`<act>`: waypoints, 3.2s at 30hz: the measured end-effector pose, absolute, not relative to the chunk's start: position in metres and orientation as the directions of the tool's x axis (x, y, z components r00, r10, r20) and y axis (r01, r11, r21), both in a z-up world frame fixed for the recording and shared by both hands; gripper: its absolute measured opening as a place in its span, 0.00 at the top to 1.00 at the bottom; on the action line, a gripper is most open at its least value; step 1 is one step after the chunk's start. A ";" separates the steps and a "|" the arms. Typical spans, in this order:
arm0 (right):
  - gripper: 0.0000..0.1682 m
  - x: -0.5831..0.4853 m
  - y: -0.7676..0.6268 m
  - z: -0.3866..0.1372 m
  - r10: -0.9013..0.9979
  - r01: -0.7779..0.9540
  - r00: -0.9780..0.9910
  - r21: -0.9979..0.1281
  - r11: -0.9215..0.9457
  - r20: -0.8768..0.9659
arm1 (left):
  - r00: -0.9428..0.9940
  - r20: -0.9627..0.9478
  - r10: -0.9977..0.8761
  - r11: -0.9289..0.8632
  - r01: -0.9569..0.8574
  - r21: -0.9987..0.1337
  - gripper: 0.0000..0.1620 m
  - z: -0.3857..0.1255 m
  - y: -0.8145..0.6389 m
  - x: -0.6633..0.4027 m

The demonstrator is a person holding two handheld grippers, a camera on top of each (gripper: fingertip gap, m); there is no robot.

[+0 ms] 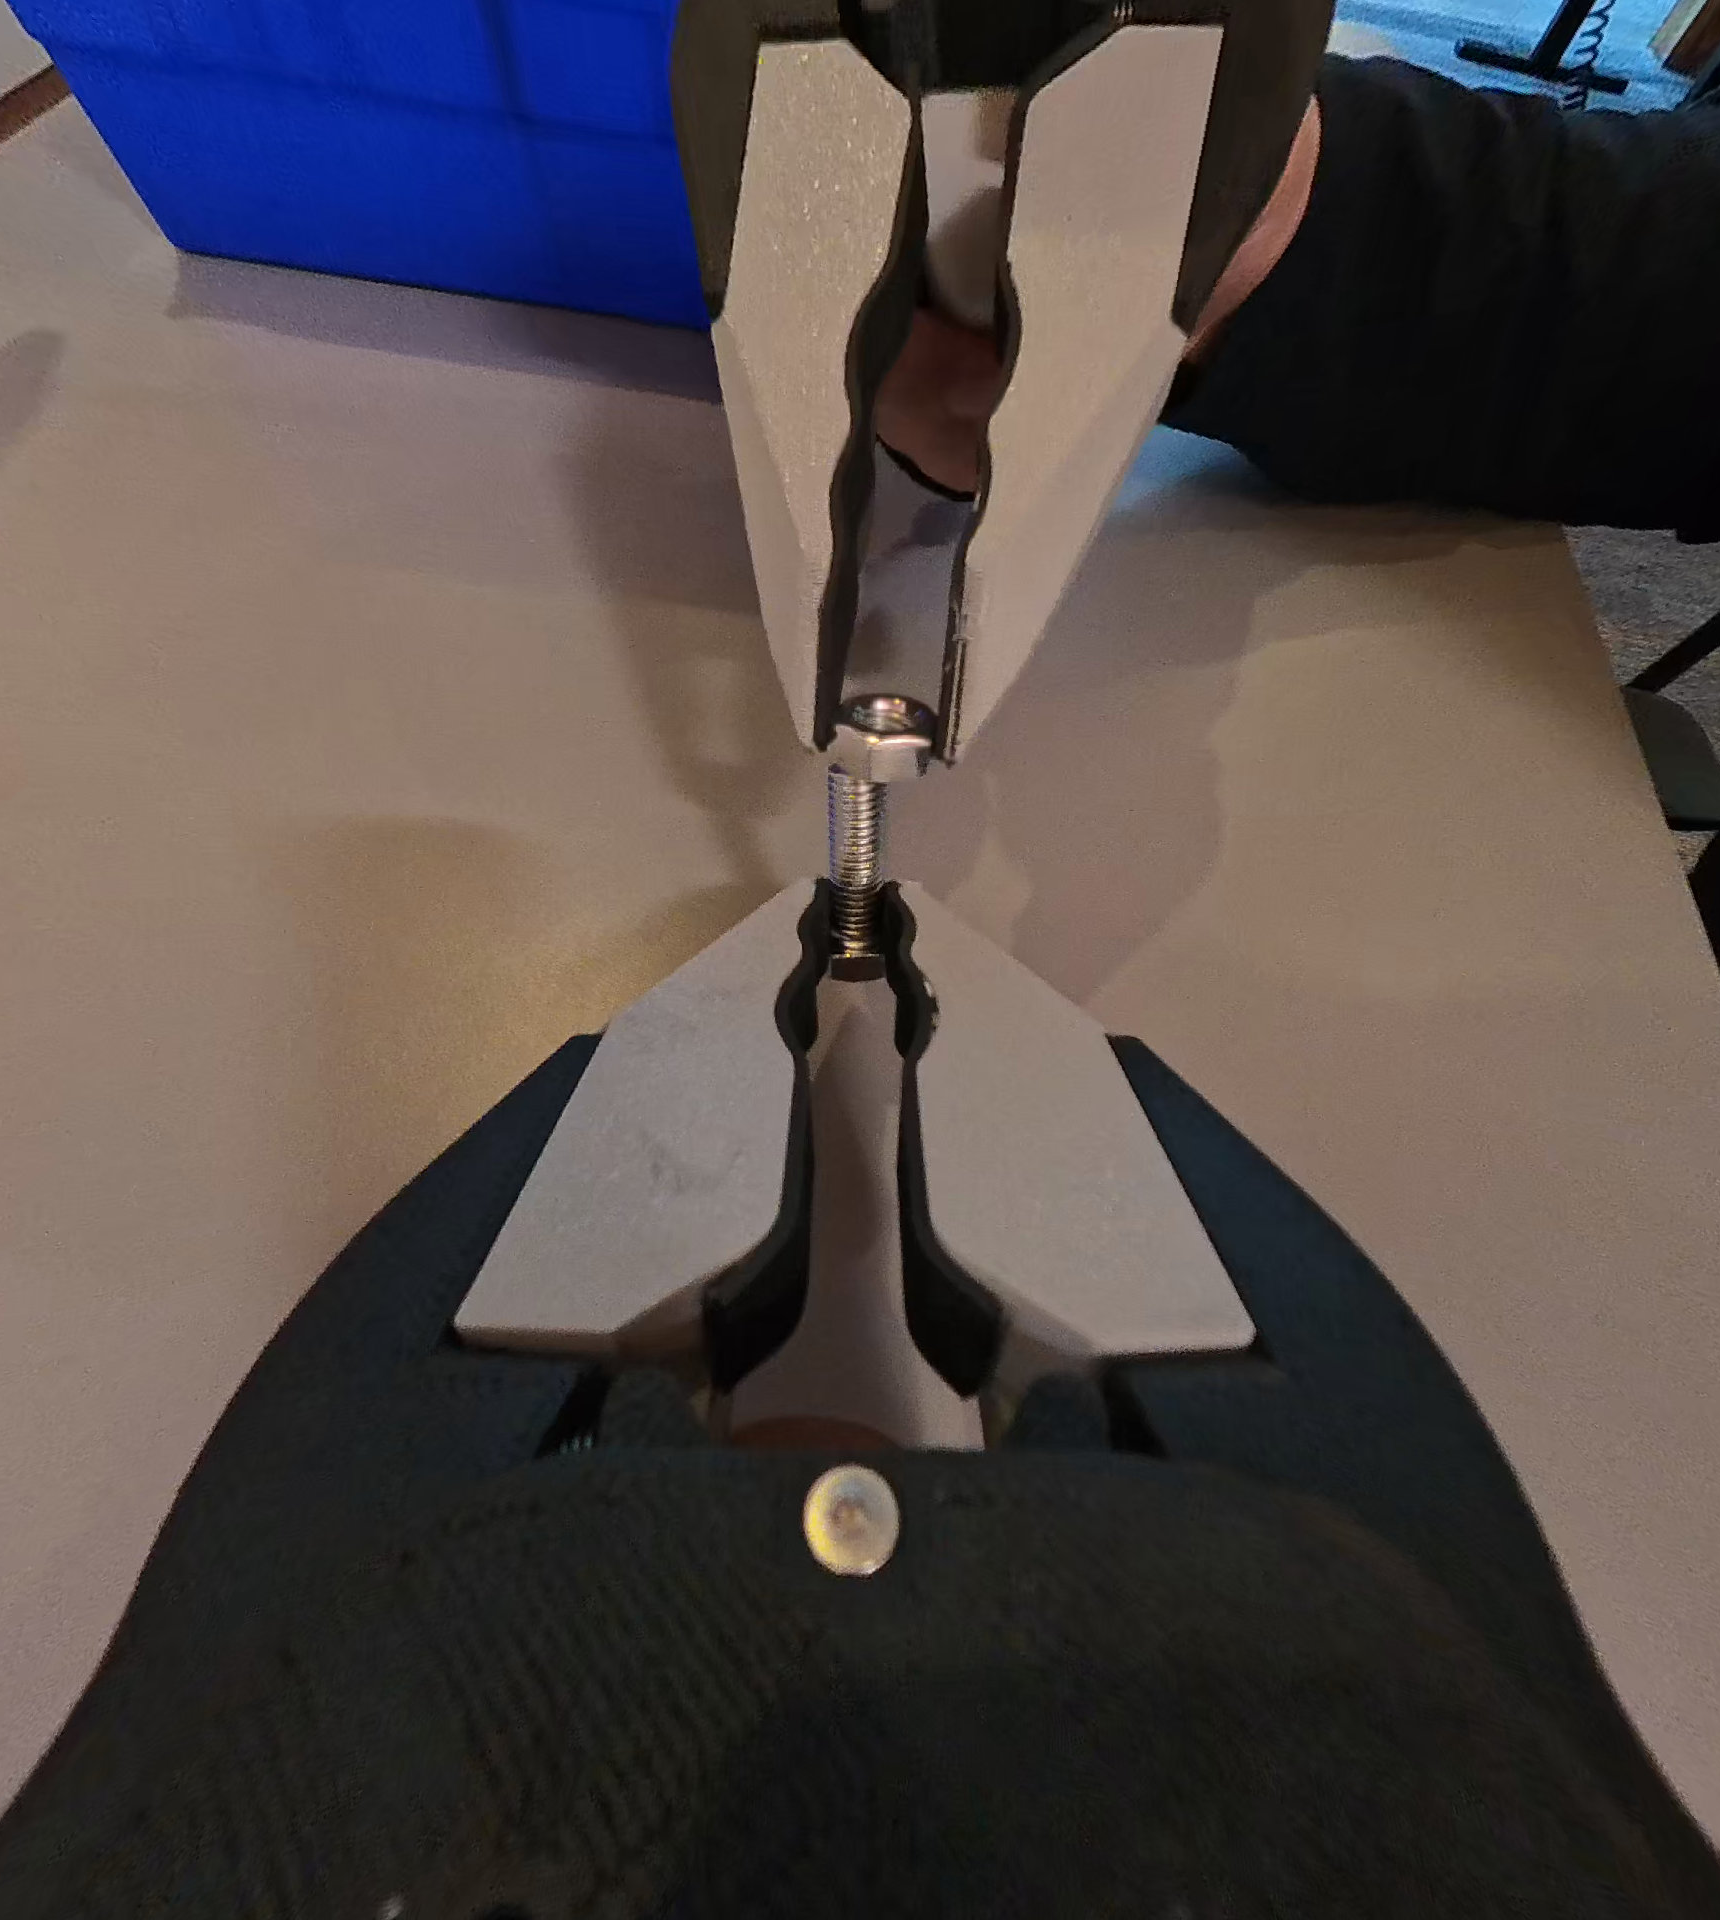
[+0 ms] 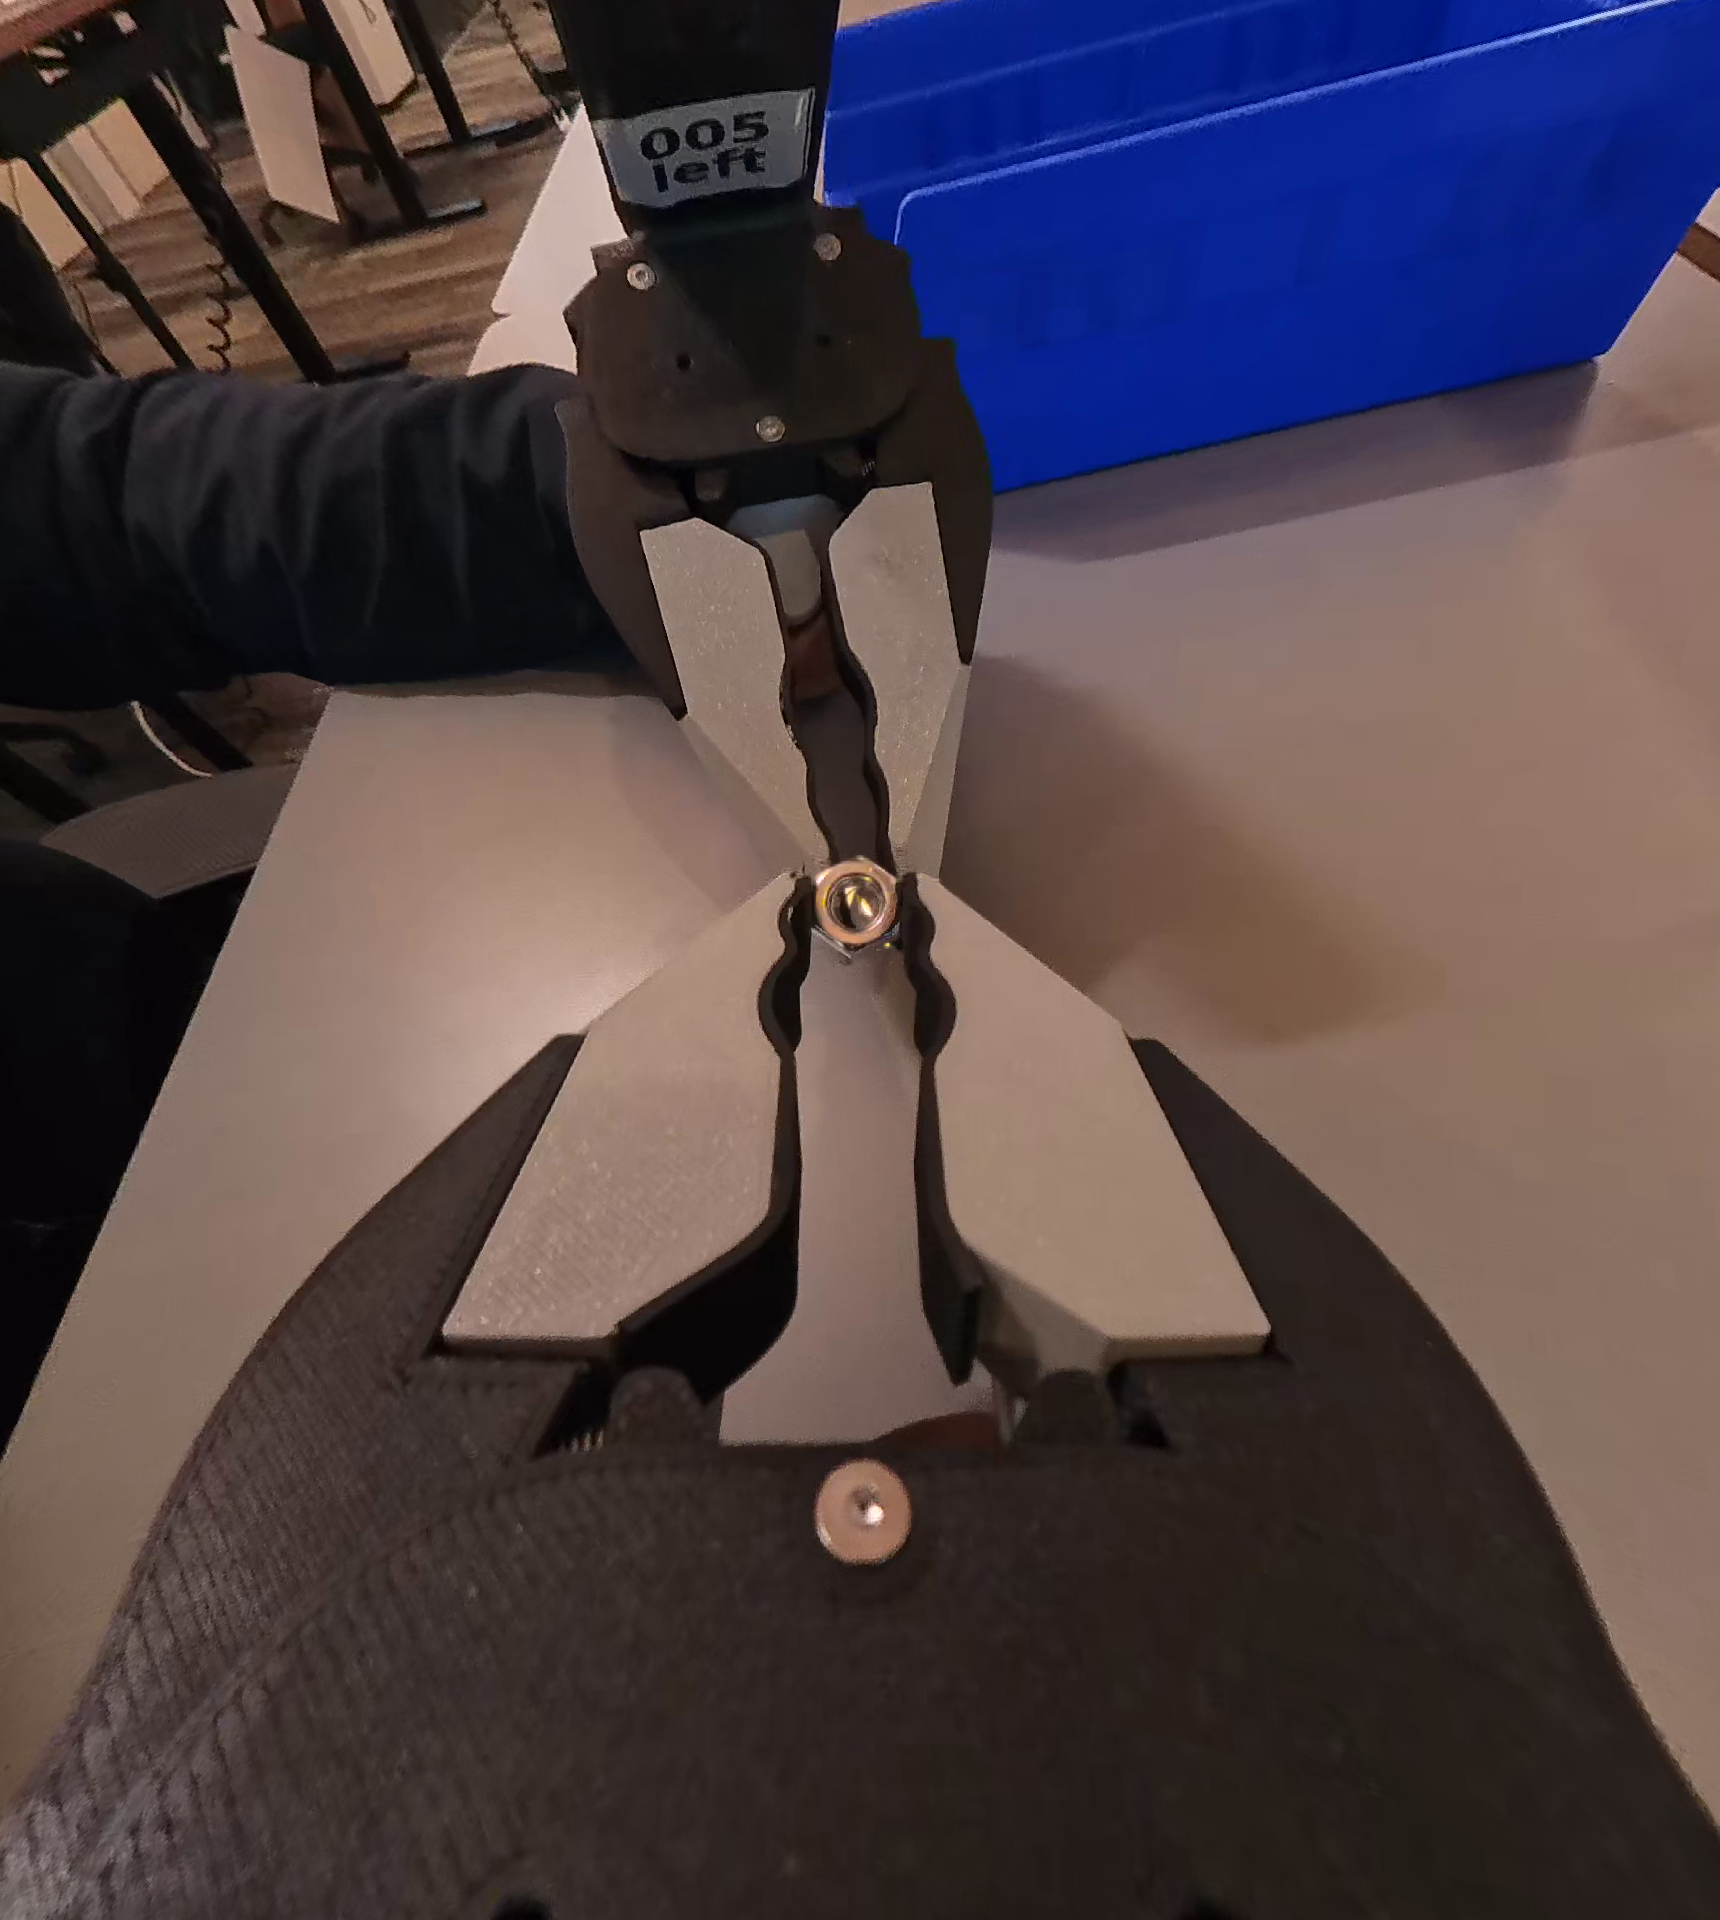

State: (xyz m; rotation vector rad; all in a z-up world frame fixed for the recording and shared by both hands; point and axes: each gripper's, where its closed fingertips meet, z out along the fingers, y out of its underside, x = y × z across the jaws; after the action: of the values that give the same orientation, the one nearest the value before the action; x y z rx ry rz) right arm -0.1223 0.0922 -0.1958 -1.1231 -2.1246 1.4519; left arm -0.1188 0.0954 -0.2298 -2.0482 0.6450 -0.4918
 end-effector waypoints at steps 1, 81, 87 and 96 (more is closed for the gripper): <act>0.92 -0.123 0.092 -0.197 0.761 0.421 -0.631 -0.891 0.171 -0.152 | 0.783 0.092 -0.616 -0.454 -0.257 -0.853 0.96 -0.231 0.095 -0.118; 0.89 -0.125 0.103 -0.142 0.783 0.274 -0.592 -0.961 -0.025 -0.189 | 0.804 0.193 -0.563 -0.273 0.039 -0.961 0.96 -0.182 0.114 -0.107; 0.85 -0.123 0.104 -0.140 0.771 0.265 -0.606 -0.964 -0.036 -0.195 | 0.808 0.184 -0.560 -0.257 0.042 -0.965 0.96 -0.179 0.114 -0.109; 0.80 -0.118 0.097 -0.135 0.716 0.256 -0.658 -0.963 -0.081 -0.235 | 0.812 0.152 -0.563 -0.217 0.033 -0.976 0.96 -0.172 0.113 -0.109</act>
State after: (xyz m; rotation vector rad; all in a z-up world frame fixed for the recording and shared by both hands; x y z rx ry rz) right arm -0.1178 0.0969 -0.1348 -1.0503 -1.8447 1.7903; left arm -0.1094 0.1126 -0.1716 -1.7141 0.4155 -0.5759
